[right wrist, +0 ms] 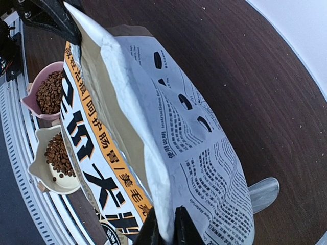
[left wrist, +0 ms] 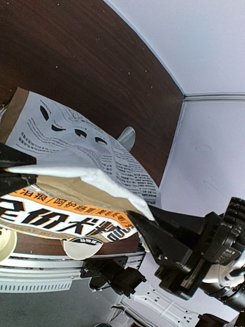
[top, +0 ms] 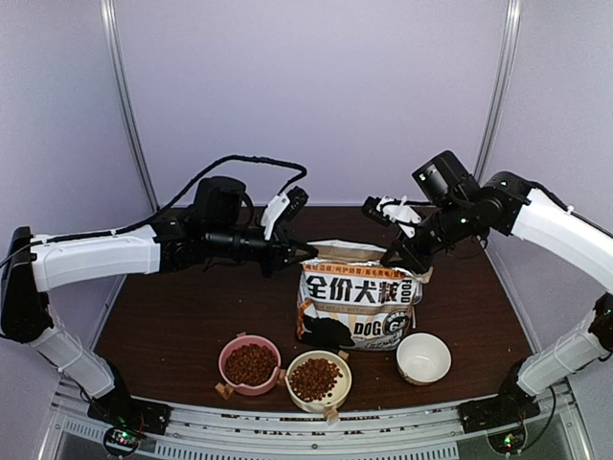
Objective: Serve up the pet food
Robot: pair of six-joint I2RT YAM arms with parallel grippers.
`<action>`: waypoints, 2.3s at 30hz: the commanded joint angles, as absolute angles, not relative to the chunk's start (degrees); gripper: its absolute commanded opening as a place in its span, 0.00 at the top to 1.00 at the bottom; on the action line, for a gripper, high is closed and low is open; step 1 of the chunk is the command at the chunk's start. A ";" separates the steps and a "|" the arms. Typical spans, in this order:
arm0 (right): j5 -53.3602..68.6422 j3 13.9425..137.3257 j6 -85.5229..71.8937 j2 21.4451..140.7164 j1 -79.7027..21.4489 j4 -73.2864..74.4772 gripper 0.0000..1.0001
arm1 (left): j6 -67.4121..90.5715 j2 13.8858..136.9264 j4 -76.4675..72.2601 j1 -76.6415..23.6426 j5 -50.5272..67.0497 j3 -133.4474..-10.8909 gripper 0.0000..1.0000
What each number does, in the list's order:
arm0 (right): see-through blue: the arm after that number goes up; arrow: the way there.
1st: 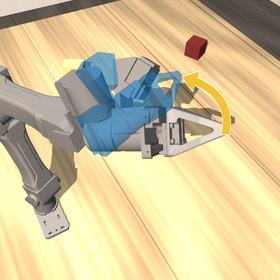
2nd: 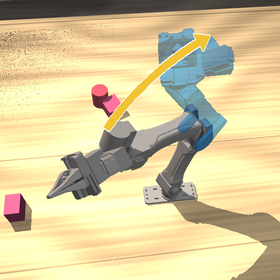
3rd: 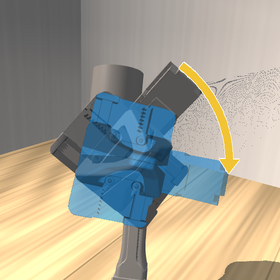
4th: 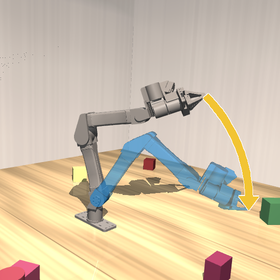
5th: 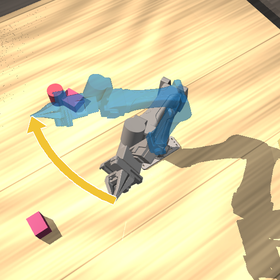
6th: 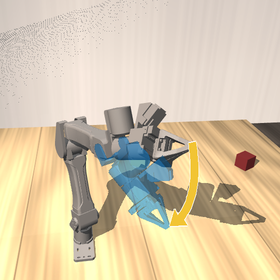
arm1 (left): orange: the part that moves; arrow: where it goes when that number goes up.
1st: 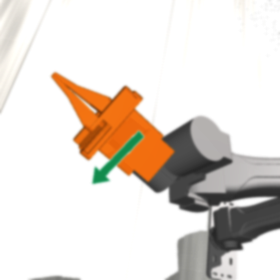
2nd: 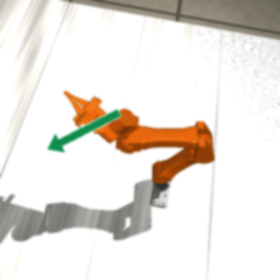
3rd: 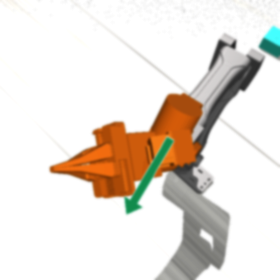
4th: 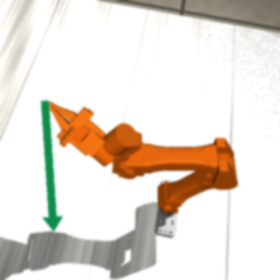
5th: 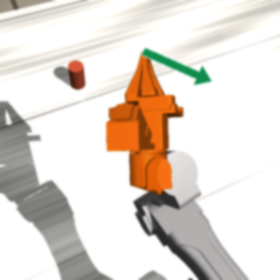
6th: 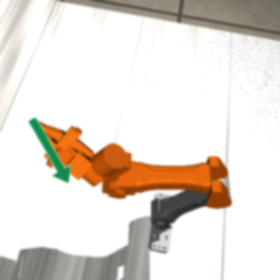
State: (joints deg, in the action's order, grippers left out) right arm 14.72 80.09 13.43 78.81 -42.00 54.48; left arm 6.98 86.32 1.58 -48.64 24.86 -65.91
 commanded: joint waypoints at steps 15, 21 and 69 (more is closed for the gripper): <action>4.31 72.11 8.93 72.77 -34.54 62.71 0.84 | 8.07 78.86 1.58 -38.76 20.43 -65.38 1.00; 7.53 72.95 8.96 71.02 -34.41 61.93 0.78 | 8.36 80.11 3.46 -38.76 23.31 -67.44 1.00; -22.00 64.99 37.60 72.76 -64.49 23.24 0.44 | 13.50 68.68 -0.16 -40.52 23.62 -57.52 0.13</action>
State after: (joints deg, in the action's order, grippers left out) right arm -15.42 64.93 32.05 71.72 -63.68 25.43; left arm 16.51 70.91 3.66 -40.25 22.85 -58.00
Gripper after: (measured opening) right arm 0.563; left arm 0.864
